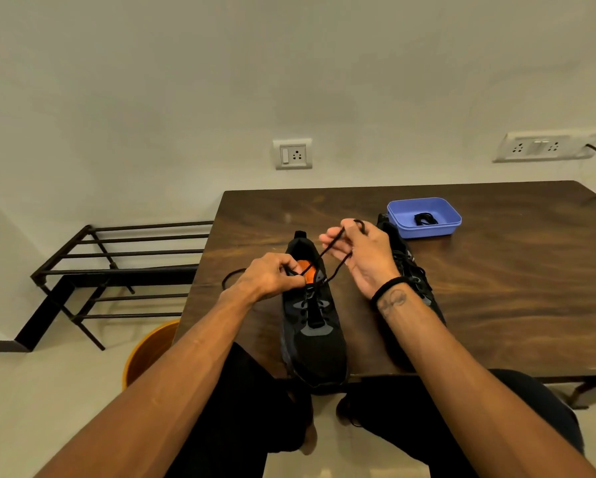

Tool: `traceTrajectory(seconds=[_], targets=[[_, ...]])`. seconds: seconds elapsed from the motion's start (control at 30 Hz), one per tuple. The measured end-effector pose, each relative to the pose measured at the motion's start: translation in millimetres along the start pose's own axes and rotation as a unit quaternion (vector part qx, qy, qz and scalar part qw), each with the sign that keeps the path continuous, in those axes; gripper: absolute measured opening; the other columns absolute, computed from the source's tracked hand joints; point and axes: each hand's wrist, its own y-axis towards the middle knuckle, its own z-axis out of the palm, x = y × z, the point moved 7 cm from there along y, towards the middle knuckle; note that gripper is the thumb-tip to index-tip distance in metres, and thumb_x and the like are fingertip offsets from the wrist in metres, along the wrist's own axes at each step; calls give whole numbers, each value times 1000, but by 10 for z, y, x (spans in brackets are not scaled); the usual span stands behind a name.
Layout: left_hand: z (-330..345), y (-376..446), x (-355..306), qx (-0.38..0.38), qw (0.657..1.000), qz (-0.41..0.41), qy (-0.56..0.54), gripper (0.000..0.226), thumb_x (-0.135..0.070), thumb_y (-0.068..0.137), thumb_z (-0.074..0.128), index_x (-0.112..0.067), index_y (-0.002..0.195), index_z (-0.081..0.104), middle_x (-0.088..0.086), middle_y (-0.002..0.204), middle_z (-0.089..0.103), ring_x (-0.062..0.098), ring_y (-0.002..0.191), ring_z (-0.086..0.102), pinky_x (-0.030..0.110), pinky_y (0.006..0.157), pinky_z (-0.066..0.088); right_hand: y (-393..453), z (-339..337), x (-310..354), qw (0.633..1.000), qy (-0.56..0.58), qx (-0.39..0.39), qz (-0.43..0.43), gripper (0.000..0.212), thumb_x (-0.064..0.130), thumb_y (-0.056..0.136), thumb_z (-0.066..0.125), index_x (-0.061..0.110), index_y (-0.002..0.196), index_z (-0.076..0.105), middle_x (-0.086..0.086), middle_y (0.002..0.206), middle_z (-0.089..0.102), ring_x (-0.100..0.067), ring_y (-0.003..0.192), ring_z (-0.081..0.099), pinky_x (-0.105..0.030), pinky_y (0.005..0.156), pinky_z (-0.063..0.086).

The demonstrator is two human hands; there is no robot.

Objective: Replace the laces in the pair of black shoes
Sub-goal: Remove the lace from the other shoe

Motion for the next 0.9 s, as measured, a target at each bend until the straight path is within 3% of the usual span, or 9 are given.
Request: traceTrajectory(seconds=[0.07,0.1,0.23,0.37,0.47,0.53,0.67,0.8,0.9], targets=[[17,10,-14,4,1000,-1,2,13,-31,88,78,-26,98,72,-6,84,62,6,72,55,21,63,39,27,-67,53,1000,4,-13,7,10,12,107,53,7,101,59,-6,72,60,-18,59,60,-38,70,58],[31,13,-22,7,1000,-1,5,13,-31,88,78,-26,98,72,-5,85,62,7,73,54,22,63,39,27,-82,92,994,-106,-11,-31,11,14,106,54,8,100,61,-3,73,59,-16,60,56,-36,67,55],[31,19,-38,-11,1000,7,23,12,-35,87,79,-29,93,71,-5,84,63,6,70,54,21,60,38,-115,277,-19,777,-578,131,-210,15,17,98,60,17,105,74,-1,100,71,-16,93,65,-31,83,51],[2,11,1,-23,1000,0,17,12,-33,86,79,-30,96,73,-6,81,63,8,72,56,21,62,40,-122,363,-351,672,-691,212,-159,12,15,90,69,16,100,75,-14,108,63,-27,88,63,-31,70,49],[5,11,-20,-21,1000,2,22,14,-35,86,80,-29,97,73,-6,81,63,8,71,55,21,62,40,-138,363,-357,647,-724,179,-161,11,12,93,67,6,102,68,-15,115,50,-31,93,58,-38,77,54],[11,7,-29,-19,1000,1,18,16,-36,86,80,-27,98,74,-8,79,63,7,70,55,19,60,39,-177,372,-321,667,-710,158,-162,5,12,95,67,8,92,66,-13,113,48,-28,91,57,-33,73,48],[-1,-10,-13,-19,1000,-3,9,11,-31,86,79,-26,95,74,-8,84,66,5,72,56,18,61,40,-51,109,-143,790,-600,30,-121,19,16,100,58,15,81,57,-7,100,60,-25,89,60,-33,73,42],[15,-12,-17,-1,1000,8,10,15,-33,87,78,-25,98,73,-5,89,66,8,76,57,22,65,42,34,-132,-54,979,-197,-18,55,14,9,103,56,6,94,66,-9,85,72,-15,67,61,-30,64,52],[27,-28,-62,6,999,23,26,22,-40,88,78,-24,100,72,-5,86,63,8,74,55,23,63,39,-75,-162,-49,975,38,6,220,24,18,104,45,10,106,67,-8,90,76,-19,73,67,-38,84,54]])
